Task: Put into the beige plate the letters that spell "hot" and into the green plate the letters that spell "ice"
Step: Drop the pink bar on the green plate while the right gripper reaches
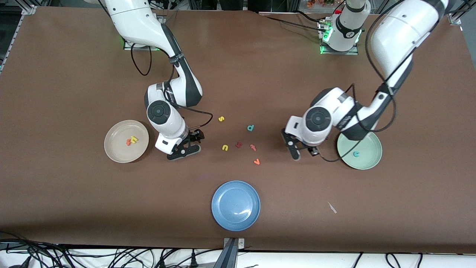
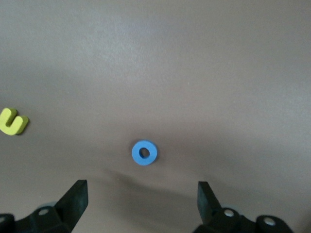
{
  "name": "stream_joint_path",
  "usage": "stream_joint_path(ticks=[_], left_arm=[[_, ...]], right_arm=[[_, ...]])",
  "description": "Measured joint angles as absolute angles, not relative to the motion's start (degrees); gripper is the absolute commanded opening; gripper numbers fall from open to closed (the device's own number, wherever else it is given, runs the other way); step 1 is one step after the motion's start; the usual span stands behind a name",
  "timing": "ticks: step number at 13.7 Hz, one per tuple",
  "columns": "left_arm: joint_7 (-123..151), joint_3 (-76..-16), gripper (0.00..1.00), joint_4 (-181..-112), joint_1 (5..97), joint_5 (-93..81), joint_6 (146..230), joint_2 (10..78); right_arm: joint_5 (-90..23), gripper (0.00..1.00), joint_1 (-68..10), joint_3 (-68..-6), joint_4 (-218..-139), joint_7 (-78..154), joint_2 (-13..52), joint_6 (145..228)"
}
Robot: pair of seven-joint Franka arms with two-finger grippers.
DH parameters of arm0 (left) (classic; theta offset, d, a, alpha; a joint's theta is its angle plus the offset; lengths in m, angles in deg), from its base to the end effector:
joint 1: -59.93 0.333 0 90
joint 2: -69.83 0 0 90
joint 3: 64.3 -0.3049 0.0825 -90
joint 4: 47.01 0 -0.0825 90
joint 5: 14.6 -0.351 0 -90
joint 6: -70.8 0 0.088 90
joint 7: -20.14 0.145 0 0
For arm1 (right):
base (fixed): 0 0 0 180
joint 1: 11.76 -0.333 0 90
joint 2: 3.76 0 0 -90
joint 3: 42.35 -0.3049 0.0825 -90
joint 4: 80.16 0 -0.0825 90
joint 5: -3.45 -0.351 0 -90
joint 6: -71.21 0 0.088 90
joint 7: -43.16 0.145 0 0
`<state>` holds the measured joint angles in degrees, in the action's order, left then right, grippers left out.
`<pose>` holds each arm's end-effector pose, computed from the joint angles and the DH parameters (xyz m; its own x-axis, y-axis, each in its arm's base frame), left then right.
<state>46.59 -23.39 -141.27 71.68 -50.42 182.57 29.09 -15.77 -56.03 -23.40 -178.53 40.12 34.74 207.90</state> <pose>0.5853 -0.2119 0.2310 0.3575 -0.9095 -0.2122 -0.9286 -0.3703 0.0227 0.5732 0.3016 0.1945 0.9466 0.3192 0.0457 0.3208 -0.9466 -0.0334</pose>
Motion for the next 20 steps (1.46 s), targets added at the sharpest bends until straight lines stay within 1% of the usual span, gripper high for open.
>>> stream_joint_path(ticks=[2,6,9,10,13,14,16,17,18,19,20], left_arm=[[53.0,-23.5,0.0,-141.3,75.5,-50.4,181.1,30.1],[66.7,-24.1,0.0,-142.2,86.0,-50.4,181.0,29.8],[72.3,-24.3,0.0,-144.4,92.7,-50.4,183.8,28.5],[72.7,-24.3,0.0,-145.7,93.8,-50.4,185.8,28.1],[72.8,-24.9,0.0,-149.3,94.9,-53.3,191.1,27.8],[72.8,-25.1,0.0,-149.8,95.2,-54.7,191.8,27.8],[72.9,-25.2,0.0,-150.2,96.2,-56.5,192.5,27.8],[72.9,-25.2,0.0,-150.3,96.6,-57.3,192.9,27.7],[73.0,-25.3,0.25,-150.6,97.0,-57.3,193.6,27.5],[73.0,-25.3,0.39,-151.0,97.4,-57.3,194.6,27.2],[73.1,-25.3,0.42,-151.3,98.0,-57.3,195.5,26.7]], right_arm=[[-15.8,0.92,-56.0,-23.5,-178.5,40.1,35.2,208.8],[-15.8,0.88,-56.0,-23.8,-178.4,40.1,36.8,209.9],[-15.8,0.83,-56.0,-24.0,-177.0,40.1,38.1,210.2],[-15.8,0.81,-56.0,-24.1,-176.5,40.1,38.4,210.2],[-15.8,0.79,-56.0,-24.1,-176.1,40.0,38.7,210.2],[-15.8,0.77,-56.0,-24.1,-176.1,40.0,38.8,210.2],[-15.8,0.77,-56.0,-24.1,-175.9,39.8,39.1,210.2],[-15.8,0.74,-56.0,-24.1,-175.5,39.7,39.4,210.2],[-15.8,0.72,-56.0,-24.1,-175.1,39.6,39.8,210.2],[-15.8,0.72,-56.0,-24.1,-174.8,39.2,40.1,210.2],[-15.8,0.71,-56.0,-24.1,-174.5,38.6,40.3,210.2]])
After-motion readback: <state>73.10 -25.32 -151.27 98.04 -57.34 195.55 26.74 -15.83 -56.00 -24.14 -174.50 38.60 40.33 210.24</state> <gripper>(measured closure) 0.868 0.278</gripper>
